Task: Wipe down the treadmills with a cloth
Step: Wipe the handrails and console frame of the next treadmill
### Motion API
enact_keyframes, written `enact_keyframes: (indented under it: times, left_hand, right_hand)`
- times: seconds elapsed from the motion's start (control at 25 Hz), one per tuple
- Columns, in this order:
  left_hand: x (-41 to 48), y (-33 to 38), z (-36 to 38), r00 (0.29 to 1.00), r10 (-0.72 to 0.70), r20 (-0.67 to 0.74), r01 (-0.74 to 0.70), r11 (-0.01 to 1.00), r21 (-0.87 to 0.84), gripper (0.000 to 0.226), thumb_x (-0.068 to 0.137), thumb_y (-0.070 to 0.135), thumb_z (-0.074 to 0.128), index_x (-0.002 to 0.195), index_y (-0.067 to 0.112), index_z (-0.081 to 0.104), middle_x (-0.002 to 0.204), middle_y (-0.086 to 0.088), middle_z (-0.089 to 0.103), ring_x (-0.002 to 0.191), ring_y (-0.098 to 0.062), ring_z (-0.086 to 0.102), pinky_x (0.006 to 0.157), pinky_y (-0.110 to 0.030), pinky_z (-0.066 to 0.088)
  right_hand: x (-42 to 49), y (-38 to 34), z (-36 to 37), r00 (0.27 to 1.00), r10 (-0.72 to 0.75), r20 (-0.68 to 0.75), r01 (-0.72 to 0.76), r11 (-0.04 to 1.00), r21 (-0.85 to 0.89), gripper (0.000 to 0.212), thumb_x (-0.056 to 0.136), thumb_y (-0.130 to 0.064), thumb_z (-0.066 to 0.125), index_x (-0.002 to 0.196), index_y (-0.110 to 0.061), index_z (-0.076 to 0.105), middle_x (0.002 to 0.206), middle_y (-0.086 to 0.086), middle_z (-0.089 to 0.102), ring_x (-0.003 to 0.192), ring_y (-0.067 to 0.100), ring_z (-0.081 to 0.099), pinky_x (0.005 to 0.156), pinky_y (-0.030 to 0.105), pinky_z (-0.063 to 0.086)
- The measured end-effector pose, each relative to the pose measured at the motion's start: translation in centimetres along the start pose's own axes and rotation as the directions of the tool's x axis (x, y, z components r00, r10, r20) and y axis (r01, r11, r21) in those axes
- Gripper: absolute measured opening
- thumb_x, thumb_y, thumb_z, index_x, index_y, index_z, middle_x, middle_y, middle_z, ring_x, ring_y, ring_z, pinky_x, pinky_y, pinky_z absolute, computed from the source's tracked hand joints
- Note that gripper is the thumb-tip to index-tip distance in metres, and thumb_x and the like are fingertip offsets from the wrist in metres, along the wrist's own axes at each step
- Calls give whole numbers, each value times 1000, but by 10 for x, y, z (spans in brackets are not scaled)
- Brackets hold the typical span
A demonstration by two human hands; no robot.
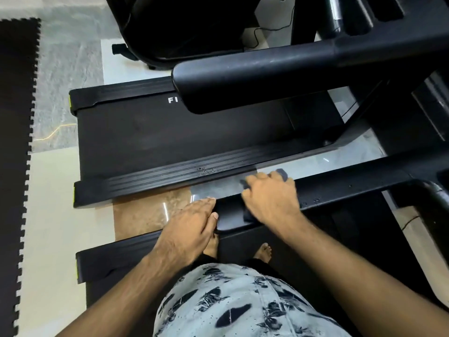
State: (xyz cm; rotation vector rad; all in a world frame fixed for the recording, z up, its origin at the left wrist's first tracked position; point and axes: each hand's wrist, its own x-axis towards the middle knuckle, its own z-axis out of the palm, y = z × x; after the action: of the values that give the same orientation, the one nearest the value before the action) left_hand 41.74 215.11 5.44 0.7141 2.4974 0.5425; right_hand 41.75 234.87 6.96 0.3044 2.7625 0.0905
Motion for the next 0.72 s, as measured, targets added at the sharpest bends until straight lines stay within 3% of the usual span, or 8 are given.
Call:
enact_keyframes:
  times: [0.12,0.16,0.28,0.32,0.4,0.48,0.6,0.72]
  left_hand:
    - [7,3,-1,1000,-13,-18,13,1000,3,47,101,40,27,136,21,50,141,3,53,131,-14,46,111,-29,32]
    - [9,4,-1,999,-30,-18,31,1000,6,47,101,41,27,137,21,49,143,3,52,132,-14,45,112,-29,32]
    - [9,9,4,998,-58,2,58,998,34,52,102,43,25,147,20,38,152,4,40,141,-10,34,118,-30,25]
    - [9,11,7,998,-62,5,62,997,40,52,102,43,25,147,21,37,153,4,39,141,-9,33,118,-30,25]
    - [11,16,6,998,-61,-7,61,997,41,50,102,43,26,145,23,41,150,2,43,138,-11,38,116,-31,28]
    - [15,20,5,998,-60,-13,61,997,49,51,102,44,24,144,23,41,151,2,43,138,-12,38,116,-31,28]
    - [13,28,7,998,-58,2,58,997,48,54,103,43,24,150,20,32,156,4,34,143,-9,28,120,-27,18]
    - [15,33,5,999,-39,9,39,998,55,54,102,43,23,150,19,32,156,2,34,143,-10,28,120,-28,18]
  right_hand:
    - [-41,-22,7,936,-347,-62,351,934,63,44,94,-43,38,135,-32,51,142,-5,54,131,22,47,98,48,44]
    - [-27,-5,5,941,-335,-40,337,934,115,43,92,-43,38,132,-34,52,139,-7,56,128,21,49,96,45,45]
    - [6,27,-3,997,65,36,-67,995,72,35,95,-40,38,124,-30,56,129,-2,60,123,24,49,96,45,41]
    - [0,24,4,999,48,-16,-47,998,39,37,96,-39,38,128,-29,55,133,-1,59,126,26,48,98,47,40]
    - [-37,0,9,964,-251,-88,257,964,66,46,95,-41,37,138,-30,50,143,-2,54,132,25,47,100,51,42]
    - [-32,20,8,929,-361,-75,366,928,71,46,92,-42,37,135,-34,50,142,-6,55,129,21,49,97,47,45]
    - [-3,47,0,995,86,-42,-82,993,82,38,93,-40,37,126,-32,54,131,-5,60,124,22,49,96,45,42]
    - [-38,22,16,951,-271,-149,279,960,32,46,91,-41,38,133,-32,54,137,-5,59,127,23,52,96,48,46]
